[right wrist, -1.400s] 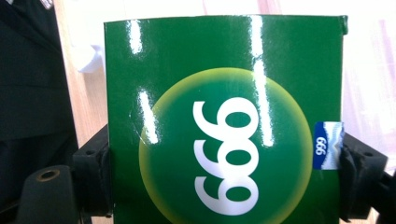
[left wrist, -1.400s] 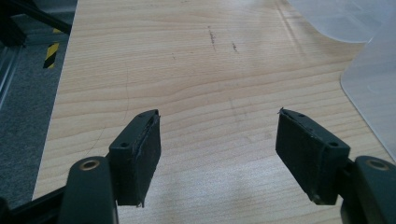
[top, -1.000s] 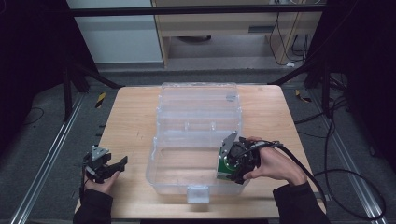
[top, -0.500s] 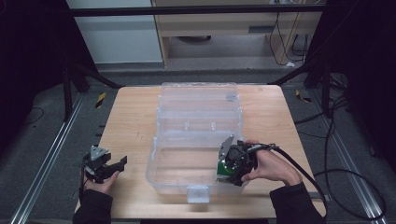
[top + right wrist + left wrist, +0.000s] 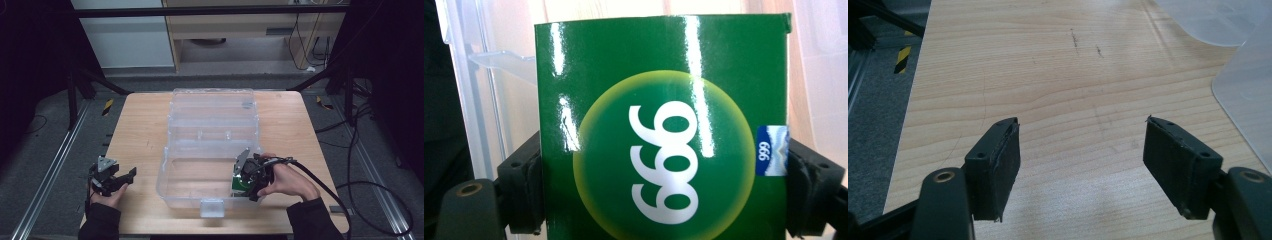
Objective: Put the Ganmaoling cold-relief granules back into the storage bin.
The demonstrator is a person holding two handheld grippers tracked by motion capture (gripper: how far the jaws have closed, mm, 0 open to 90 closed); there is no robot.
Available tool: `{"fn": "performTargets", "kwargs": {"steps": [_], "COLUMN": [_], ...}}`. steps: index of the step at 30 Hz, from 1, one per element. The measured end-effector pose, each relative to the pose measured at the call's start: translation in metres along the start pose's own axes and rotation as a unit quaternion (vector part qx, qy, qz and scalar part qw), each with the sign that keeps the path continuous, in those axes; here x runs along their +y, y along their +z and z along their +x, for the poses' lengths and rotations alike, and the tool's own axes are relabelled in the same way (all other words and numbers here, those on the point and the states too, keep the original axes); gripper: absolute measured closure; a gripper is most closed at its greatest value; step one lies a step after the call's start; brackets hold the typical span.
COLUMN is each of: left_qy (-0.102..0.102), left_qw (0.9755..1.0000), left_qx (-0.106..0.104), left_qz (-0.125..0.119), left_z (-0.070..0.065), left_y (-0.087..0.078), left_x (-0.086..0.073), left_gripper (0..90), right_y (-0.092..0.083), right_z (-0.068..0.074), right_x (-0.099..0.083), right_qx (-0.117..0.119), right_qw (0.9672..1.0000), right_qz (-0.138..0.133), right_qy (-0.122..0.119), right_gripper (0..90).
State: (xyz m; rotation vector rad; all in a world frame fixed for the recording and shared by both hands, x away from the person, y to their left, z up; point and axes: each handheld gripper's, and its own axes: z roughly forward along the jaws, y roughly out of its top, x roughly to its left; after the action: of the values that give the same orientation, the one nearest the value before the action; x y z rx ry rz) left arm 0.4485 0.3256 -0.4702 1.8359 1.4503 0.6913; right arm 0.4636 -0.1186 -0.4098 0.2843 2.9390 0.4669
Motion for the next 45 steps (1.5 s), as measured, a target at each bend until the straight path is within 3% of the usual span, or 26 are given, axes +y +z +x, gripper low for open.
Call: {"fn": "performTargets", "kwargs": {"steps": [7,14,15,18,22,23,24,27,28,29,30,31,32,33,34,36,37,39,40,42,44,45], "left_qy": [0.000,0.001,0.000,0.000,-0.001,-0.001,-0.001,-0.002,-0.002,-0.002,-0.002,-0.002,-0.002,-0.002,-0.002,-0.002,-0.002,-0.002,-0.003,-0.003,-0.003,-0.003], "left_qw": [1.0000,1.0000,1.0000,1.0000,1.0000,1.0000,1.0000,1.0000,1.0000,1.0000,1.0000,1.0000,1.0000,1.0000,1.0000,1.0000,1.0000,1.0000,1.0000,1.0000,1.0000,1.0000], "left_qx": [0.000,0.001,0.000,0.000,0.000,0.000,-0.001,-0.001,-0.001,-0.001,0.000,-0.001,-0.001,-0.001,-0.001,-0.001,0.000,-0.001,-0.001,-0.001,-0.002,-0.002], "left_qz": [0.001,0.002,0.002,0.002,0.002,0.002,0.003,0.003,0.003,0.004,0.004,0.005,0.005,0.006,0.006,0.005,0.005,0.005,0.004,0.004,0.004,0.004], "left_z": [0.000,0.000,0.000,0.000,0.000,0.000,-0.001,-0.001,-0.001,0.000,0.000,0.000,0.000,0.000,0.000,0.000,-0.001,0.000,0.000,0.000,0.000,0.000], "left_y": [0.000,0.001,0.001,0.000,0.000,0.000,0.001,0.001,0.001,0.001,0.001,0.002,0.002,0.002,0.002,0.002,0.002,0.002,0.002,0.002,0.002,0.002], "left_x": [0.000,0.000,0.000,0.000,0.000,0.000,0.000,0.000,0.000,0.000,0.000,0.000,0.000,-0.001,-0.001,-0.001,0.000,0.000,0.000,0.000,0.000,0.000], "left_gripper": [30.3,30.3,30.4,30.5,30.7,30.8,30.8,30.8,30.8,30.8,30.9,30.8,30.8,30.8,30.8,30.8,30.8,30.9,30.9,31.2,31.5,31.5], "right_y": [-0.001,-0.021,-0.028,-0.035,-0.056,-0.056,-0.064,-0.069,-0.069,-0.070,-0.071,-0.073,-0.073,-0.074,-0.074,-0.073,-0.070,-0.065,-0.061,-0.053,-0.046,-0.046], "right_z": [-0.001,-0.002,-0.001,0.000,0.001,0.001,-0.001,-0.003,-0.003,-0.004,-0.003,-0.003,-0.003,-0.002,-0.002,-0.004,-0.004,-0.005,-0.006,-0.008,-0.010,-0.010], "right_x": [-0.002,-0.009,-0.011,-0.014,-0.025,-0.025,-0.035,-0.049,-0.049,-0.055,-0.061,-0.073,-0.073,-0.085,-0.085,-0.096,-0.106,-0.117,-0.122,-0.131,-0.139,-0.139], "right_qx": [-0.003,-0.014,-0.024,-0.034,-0.067,-0.067,-0.081,-0.106,-0.106,-0.115,-0.123,-0.134,-0.134,-0.148,-0.148,-0.160,-0.179,-0.198,-0.201,-0.211,-0.217,-0.217], "right_qw": [1.0000,0.9994,0.9983,0.9967,0.9883,0.9883,0.9811,0.9701,0.9701,0.9650,0.9593,0.9476,0.9476,0.9338,0.9338,0.9178,0.8979,0.8758,0.8680,0.8603,0.8491,0.8491], "right_qz": [0.004,-0.030,-0.050,-0.069,-0.122,-0.122,-0.152,-0.180,-0.180,-0.193,-0.206,-0.236,-0.236,-0.259,-0.259,-0.283,-0.308,-0.328,-0.334,-0.331,-0.332,-0.332], "right_qy": [0.002,0.013,0.019,0.026,0.061,0.061,0.088,0.123,0.123,0.135,0.148,0.169,0.169,0.198,0.198,0.228,0.258,0.294,0.307,0.326,0.348,0.348], "right_gripper": [11.9,11.1,10.5,9.0,7.2,7.2,6.7,5.0,5.0,5.0,5.0,4.9,4.9,3.9,3.9,3.6,3.4,3.7,4.1,3.1,2.9,2.9]}}
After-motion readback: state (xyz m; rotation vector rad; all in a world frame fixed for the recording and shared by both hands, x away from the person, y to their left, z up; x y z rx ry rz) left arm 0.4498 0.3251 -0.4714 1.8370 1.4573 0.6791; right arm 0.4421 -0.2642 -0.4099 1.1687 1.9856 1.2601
